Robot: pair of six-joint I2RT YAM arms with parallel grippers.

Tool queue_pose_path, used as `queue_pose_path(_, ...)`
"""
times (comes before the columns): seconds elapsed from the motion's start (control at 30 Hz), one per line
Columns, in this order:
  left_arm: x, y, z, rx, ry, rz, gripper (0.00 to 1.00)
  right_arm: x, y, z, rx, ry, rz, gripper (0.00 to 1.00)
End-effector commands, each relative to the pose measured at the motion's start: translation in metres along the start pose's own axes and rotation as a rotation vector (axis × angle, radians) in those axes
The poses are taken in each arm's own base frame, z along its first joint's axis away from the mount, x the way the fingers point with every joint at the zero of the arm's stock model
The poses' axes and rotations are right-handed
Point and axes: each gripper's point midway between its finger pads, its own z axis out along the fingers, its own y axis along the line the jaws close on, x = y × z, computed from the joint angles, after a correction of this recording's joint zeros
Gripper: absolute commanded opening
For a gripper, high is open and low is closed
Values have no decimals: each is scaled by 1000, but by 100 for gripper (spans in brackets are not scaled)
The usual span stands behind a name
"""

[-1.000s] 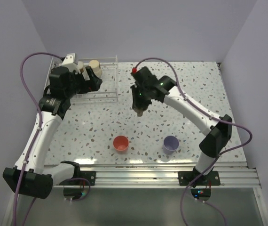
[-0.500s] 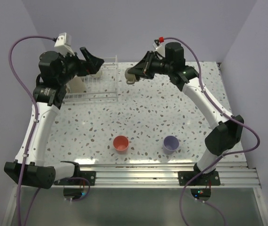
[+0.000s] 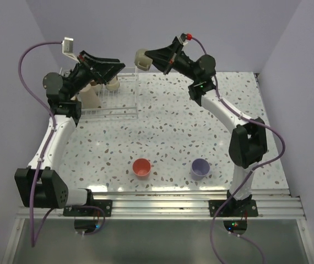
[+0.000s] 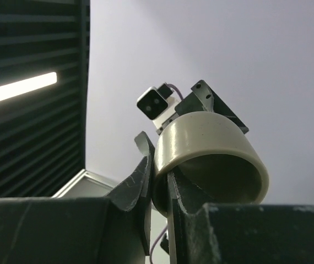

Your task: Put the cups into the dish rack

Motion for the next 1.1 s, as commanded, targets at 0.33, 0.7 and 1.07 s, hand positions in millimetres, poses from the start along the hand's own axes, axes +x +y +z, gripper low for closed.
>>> queue_pose_path(0.33,5,-30,16,272,-7,2,100,26,75,8,-257,105,-19,0)
queue_pose_path(0.7,1,-44,24,292,-29,58,100,59,53,22,-198,180,-18,0)
queue_pose_path(1.07,-8,-58,22,288,-11,85,100,71,32,24,-115,208,-61,0)
